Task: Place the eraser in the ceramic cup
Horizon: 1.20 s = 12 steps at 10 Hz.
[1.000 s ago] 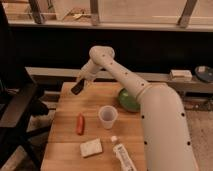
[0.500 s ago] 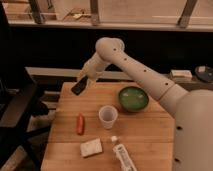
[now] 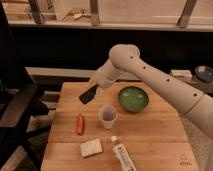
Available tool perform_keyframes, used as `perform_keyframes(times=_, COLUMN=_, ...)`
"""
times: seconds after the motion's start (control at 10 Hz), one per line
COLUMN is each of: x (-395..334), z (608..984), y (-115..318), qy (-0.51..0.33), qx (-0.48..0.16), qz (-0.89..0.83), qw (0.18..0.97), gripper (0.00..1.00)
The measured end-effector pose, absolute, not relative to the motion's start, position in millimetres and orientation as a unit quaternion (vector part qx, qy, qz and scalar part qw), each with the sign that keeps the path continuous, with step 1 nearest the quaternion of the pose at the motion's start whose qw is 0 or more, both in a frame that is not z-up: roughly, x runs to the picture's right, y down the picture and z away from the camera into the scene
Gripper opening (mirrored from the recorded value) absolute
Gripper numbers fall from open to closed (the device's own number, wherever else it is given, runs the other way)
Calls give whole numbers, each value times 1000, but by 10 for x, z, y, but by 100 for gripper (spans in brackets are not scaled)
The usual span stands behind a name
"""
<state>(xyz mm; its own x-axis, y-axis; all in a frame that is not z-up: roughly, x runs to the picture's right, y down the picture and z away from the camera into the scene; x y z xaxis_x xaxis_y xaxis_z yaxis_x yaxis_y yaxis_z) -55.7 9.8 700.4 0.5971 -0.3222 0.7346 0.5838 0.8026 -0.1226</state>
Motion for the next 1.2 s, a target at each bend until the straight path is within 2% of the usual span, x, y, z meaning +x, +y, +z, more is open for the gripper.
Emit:
perform_keyframes(times=0.7, x=-551, z=6994, y=131, qy=-364, qx=-182, qz=-259, qw=876, gripper=0)
perform_keyframes(times=1.2, x=-43, z=6770, y=807, qy=-304, qx=-242, qz=-204, qw=898, gripper=0)
